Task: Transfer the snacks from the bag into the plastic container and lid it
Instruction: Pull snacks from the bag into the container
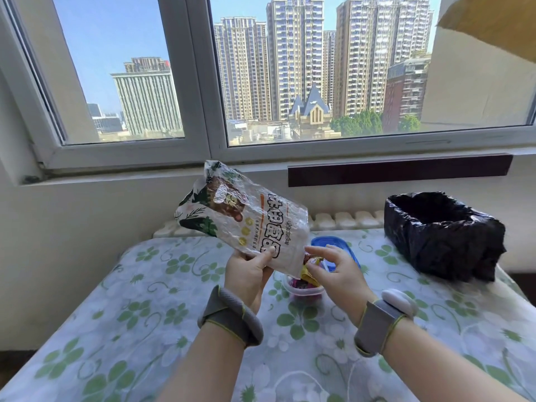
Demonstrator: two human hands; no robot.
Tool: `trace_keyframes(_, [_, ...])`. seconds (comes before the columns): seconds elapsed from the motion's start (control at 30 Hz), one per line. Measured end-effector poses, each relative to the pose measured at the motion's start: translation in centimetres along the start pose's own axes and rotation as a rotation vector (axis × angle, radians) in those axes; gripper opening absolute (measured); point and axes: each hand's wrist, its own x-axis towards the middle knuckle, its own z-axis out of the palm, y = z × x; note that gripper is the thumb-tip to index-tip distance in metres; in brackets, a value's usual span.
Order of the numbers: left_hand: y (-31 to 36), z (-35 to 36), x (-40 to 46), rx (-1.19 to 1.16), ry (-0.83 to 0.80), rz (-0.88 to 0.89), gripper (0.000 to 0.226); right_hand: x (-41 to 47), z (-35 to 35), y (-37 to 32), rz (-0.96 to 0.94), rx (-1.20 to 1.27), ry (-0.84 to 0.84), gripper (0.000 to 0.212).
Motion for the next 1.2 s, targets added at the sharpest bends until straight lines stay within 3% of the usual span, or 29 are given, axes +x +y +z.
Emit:
trace_keyframes(0.37, [-0.3, 0.0, -0.2, -0.017, -0.076, 0.009, 0.025, 0.4, 0.2, -0.1, 0.044, 0.235, -0.126, 0.014])
trace_keyframes(0.47, [-0.3, 0.0, -0.4, 0.003, -0.109, 0.001, 0.021, 0.6, 0.8, 0.6, 0.027, 0.199, -0.207, 0.046])
trace_keyframes(0.57, [-0.7, 0.3, -0.4, 0.011, -0.114, -0.005, 0.023, 0.4, 1.3, 0.9, -0.004, 0.282, -0.213, 0.056])
trace_keyframes(0.87, [-1.2, 0.1, 0.0, 0.006, -0.054, -0.007, 0.021, 1.1, 1.6, 0.9, 0.007, 0.340, -0.153, 0.018])
trace_keyframes(1.2, [-0.6, 0.0, 1.0, -0.039, 0.089, 0.074, 0.017, 1.1, 0.6, 1.3, 0.057, 0.141, -0.168, 0.020])
